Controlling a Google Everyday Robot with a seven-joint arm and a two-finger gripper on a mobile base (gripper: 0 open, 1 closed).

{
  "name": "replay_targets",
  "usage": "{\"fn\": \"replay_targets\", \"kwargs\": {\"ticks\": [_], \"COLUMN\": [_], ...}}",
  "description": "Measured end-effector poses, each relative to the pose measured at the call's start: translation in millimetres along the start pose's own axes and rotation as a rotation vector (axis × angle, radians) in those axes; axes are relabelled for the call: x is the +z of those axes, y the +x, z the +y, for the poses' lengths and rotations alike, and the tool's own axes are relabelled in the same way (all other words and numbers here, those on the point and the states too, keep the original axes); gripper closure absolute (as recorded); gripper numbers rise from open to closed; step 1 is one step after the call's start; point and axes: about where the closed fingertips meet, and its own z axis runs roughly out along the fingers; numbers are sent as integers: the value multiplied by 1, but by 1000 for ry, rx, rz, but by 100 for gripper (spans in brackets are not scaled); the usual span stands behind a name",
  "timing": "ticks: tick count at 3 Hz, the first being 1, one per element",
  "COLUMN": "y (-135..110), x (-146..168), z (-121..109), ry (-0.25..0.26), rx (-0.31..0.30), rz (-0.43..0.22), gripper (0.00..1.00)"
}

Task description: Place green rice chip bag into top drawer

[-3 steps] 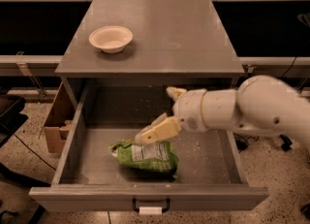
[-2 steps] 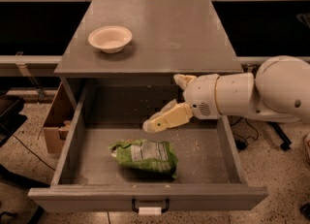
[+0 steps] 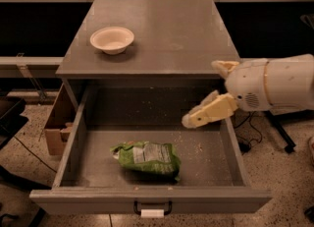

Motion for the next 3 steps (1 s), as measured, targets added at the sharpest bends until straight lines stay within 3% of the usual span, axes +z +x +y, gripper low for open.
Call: {"fn": "replay_targets", "kwargs": {"ticks": [1,2,3], "y": [9,13,13], "x": [-29,-48,-61], "z": [-1,-3,-13], "ry": [102,157,171], "rx": [-49,-87,-107], "rz": [92,184,275], "gripper": [0,0,0]}}
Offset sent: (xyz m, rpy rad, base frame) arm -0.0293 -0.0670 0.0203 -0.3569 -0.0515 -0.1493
